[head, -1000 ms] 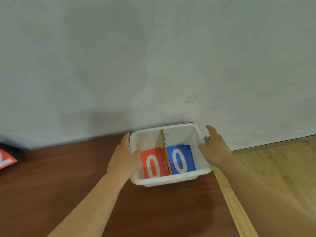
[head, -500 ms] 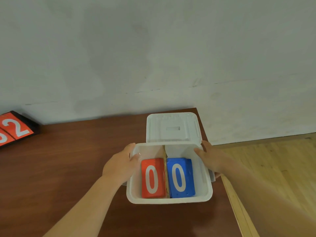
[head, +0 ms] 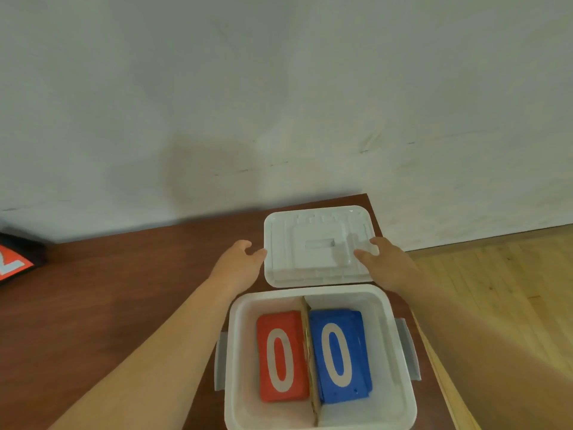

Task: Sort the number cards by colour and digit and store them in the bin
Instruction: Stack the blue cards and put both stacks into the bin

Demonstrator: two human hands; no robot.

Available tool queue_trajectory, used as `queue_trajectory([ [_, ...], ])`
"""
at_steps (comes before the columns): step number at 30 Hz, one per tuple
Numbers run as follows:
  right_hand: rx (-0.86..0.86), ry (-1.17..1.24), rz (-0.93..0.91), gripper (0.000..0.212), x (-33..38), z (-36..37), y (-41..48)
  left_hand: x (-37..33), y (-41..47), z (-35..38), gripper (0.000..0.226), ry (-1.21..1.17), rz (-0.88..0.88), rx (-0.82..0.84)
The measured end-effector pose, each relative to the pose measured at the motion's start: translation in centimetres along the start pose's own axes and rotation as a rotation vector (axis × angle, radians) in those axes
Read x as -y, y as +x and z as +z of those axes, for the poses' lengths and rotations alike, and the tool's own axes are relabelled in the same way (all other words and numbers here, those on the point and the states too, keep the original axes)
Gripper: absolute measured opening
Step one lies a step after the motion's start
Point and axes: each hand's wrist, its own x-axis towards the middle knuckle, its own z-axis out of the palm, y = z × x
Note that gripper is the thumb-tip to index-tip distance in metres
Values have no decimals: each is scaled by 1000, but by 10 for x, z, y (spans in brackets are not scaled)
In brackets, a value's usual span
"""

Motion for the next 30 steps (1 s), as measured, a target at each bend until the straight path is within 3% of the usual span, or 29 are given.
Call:
queue_trajectory([
  [6, -49, 29, 86, 77, 12, 10, 45, -8, 59, 22, 81, -111, -122, 154],
  [10, -60, 134, 129, 84, 20, 12, 56, -20, 66, 25, 76, -302, -146, 139],
  [16, -80, 630, 185, 73, 29, -4, 48, -20, 50, 3, 67, -642, -157, 14],
  [18, -80, 828, 166, 59, 32, -9, 38, -16, 37, -10, 64, -744, -193, -27],
  [21, -87, 1077, 217, 52, 35, -16, 13, -9, 7, -25, 68, -829, -195, -18],
  [23, -65, 1046, 175, 36, 36, -22, -12, -4, -17, -33, 62, -895, -165, 19],
  [25, -57, 858, 102, 18, 32, -25, -34, 2, -41, -39, 49, -941, -134, 33],
  [30, -15, 617, -88, 33, 18, -28, -87, 20, -99, -42, 34, -980, -55, 9],
])
